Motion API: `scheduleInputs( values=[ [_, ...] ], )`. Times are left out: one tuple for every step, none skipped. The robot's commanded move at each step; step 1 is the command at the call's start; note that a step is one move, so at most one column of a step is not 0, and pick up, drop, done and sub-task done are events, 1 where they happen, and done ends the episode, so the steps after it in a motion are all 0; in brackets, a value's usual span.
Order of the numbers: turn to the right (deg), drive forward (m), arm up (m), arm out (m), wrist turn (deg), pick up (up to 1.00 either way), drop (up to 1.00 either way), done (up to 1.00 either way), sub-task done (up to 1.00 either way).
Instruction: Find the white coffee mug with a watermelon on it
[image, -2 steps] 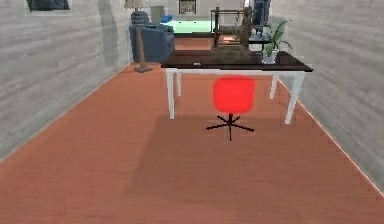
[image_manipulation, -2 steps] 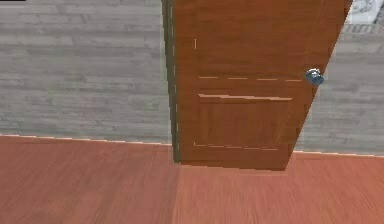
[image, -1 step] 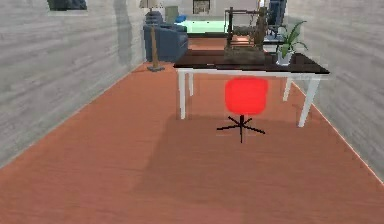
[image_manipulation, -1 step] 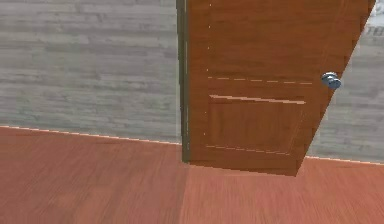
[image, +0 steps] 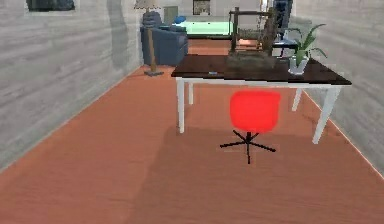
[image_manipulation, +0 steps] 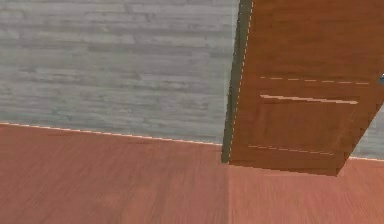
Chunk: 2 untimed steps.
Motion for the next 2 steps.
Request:
scheduleInputs(
  values=[
    [-18.0,0.00,0.00,0.00,0.0,0.00,0.00,0.00,0.00],
    [0.0,1.00,0.00,0.00,0.0,0.00,0.00,0.00,0.00]
  ],
)
